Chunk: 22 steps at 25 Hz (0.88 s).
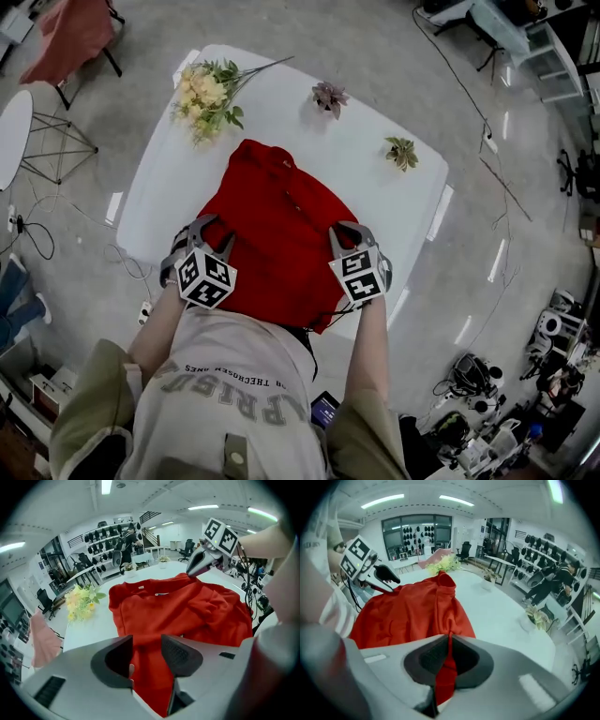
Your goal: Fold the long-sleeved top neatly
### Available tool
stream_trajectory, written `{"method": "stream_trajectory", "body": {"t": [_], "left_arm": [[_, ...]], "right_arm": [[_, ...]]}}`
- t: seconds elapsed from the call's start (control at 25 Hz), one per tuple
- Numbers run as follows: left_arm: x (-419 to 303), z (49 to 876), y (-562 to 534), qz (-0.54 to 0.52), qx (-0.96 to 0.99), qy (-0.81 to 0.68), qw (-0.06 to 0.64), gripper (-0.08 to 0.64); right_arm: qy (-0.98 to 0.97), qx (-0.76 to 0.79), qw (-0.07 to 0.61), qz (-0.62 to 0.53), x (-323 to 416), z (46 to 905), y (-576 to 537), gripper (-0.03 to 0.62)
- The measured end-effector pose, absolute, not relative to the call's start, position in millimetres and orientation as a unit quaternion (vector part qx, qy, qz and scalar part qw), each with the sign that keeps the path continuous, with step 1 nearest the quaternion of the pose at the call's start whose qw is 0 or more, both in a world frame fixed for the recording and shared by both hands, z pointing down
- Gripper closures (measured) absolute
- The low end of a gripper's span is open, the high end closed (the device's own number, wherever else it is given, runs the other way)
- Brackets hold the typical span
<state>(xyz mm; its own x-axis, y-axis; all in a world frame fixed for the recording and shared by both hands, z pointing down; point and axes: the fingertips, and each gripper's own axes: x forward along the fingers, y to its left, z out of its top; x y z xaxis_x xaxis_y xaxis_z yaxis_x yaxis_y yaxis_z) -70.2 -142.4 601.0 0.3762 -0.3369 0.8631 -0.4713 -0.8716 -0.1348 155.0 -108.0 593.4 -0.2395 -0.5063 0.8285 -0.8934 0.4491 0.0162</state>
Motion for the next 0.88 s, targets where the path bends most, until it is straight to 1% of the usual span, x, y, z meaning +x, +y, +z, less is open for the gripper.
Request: {"method": "stream_trajectory", "body": {"t": [0.12,0.28,0.52,0.68,0.88], "left_arm": [[-64.8,602.1,-131.3,0.509,0.822,-0.248,0.062,0.37],[-52.9,598.4,-121.4,0.507,0.82,-0.258,0.062,0.37],[-40.4,596.7,-105.9,0.513,0.811,-0.275,0.062,0.37],[-40.1,600.5,-94.5,0.523,0.8,-0.285,0.072,0.37],[-45.3,600.8,-80.0,0.53,0.788,-0.302,0.083,0.37]], "right_arm": [[-0.754,0.482,0.384,0.226,178.5,572.4,-117.3,0.568],[-0.746,0.509,0.381,0.199,218.6,553.3,-136.1,0.568],[-0.723,0.521,0.43,0.146,275.7,543.3,-163.9,0.568],[-0.707,0.517,0.456,0.156,305.0,565.4,-178.2,0.568],[-0.692,0.505,0.472,0.207,320.1,615.8,-187.5,0.568]]}}
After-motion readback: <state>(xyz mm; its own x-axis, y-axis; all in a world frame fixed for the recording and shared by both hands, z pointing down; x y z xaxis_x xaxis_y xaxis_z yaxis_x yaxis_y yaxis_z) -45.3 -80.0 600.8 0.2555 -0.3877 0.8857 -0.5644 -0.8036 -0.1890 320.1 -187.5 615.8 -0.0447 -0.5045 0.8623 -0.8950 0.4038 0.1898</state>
